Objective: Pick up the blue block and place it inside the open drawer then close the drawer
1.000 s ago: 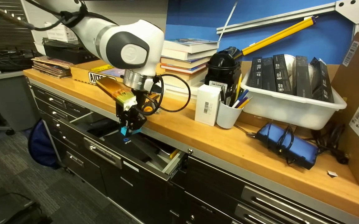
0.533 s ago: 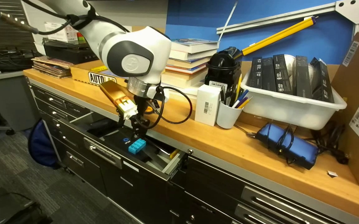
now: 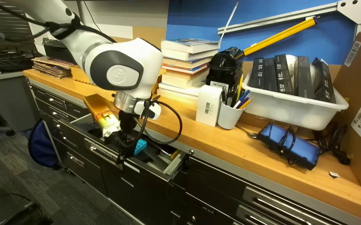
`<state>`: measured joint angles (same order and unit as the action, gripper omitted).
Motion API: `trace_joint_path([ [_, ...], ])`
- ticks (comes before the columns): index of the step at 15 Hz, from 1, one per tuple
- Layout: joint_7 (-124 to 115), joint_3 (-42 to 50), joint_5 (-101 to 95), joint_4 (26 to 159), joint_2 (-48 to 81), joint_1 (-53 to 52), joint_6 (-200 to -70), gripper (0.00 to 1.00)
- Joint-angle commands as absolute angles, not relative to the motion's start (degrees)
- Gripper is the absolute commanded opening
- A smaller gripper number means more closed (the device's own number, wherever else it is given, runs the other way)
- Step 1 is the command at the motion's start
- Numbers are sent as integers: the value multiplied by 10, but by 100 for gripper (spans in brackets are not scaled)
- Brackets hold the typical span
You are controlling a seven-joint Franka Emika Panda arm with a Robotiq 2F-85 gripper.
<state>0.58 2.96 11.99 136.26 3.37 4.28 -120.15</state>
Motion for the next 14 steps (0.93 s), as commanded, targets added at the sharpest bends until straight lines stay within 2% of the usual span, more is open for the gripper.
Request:
trace_joint_path([
  [1, -33, 31, 118, 1355, 72, 39, -1195, 100],
  [5, -29, 31, 162, 1336, 118, 45, -1239, 100],
  [14, -139, 29, 198, 1339, 119, 29, -1465, 100],
])
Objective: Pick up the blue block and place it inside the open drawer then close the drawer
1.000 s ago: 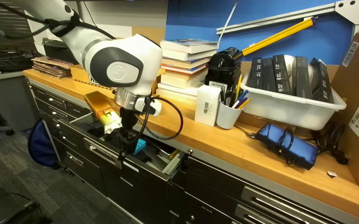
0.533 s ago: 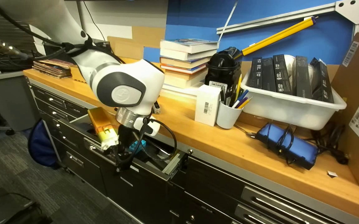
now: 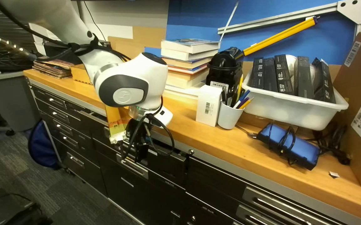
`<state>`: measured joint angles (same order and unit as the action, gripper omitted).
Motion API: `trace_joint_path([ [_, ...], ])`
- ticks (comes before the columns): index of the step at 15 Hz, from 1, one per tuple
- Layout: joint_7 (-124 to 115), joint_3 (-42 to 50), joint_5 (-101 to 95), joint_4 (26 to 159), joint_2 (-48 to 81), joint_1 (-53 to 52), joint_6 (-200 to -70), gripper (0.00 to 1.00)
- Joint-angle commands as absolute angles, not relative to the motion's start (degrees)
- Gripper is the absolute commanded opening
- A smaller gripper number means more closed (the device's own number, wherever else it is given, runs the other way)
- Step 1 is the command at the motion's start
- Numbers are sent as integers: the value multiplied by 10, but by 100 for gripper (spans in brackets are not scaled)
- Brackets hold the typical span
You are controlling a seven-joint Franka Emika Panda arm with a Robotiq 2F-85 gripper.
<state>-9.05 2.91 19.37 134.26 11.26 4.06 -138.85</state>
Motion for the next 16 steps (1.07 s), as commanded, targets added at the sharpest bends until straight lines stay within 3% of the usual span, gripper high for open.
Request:
trace_joint_path([
  [1, -160, 30, 192, 1344, 120, 24, -1494, 100],
  [7, -183, 28, 180, 1424, 40, 13, -1541, 100],
  [16, -145, -1, -3, 1430, -219, 14, -1331, 100],
])
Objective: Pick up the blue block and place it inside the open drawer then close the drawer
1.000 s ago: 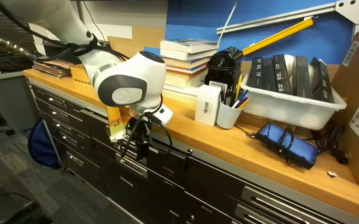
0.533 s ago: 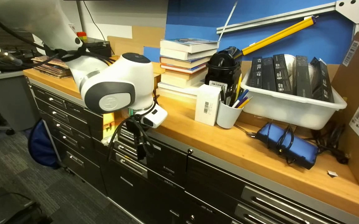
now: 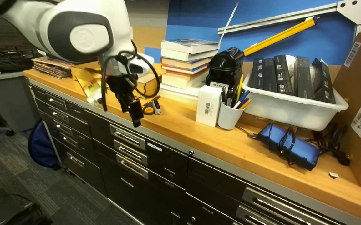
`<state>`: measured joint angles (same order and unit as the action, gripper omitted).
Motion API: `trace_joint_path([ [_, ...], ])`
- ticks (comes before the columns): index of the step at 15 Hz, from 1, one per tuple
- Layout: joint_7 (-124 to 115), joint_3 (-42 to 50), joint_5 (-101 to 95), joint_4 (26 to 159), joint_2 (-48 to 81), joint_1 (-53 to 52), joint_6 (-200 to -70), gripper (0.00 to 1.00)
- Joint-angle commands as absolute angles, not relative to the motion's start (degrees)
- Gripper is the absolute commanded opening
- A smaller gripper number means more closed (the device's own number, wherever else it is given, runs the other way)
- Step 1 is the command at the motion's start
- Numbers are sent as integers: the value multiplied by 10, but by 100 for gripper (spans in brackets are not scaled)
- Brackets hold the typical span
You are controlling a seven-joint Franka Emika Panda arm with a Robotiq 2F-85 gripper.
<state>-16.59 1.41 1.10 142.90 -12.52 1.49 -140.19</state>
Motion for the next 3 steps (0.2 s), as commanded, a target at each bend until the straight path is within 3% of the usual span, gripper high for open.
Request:
trace_joint_path([
  [1, -160, 2, 8, 1426, -155, 22, -1374, 100],
  [3, -159, -3, 9, 1430, -184, 22, -1359, 100],
])
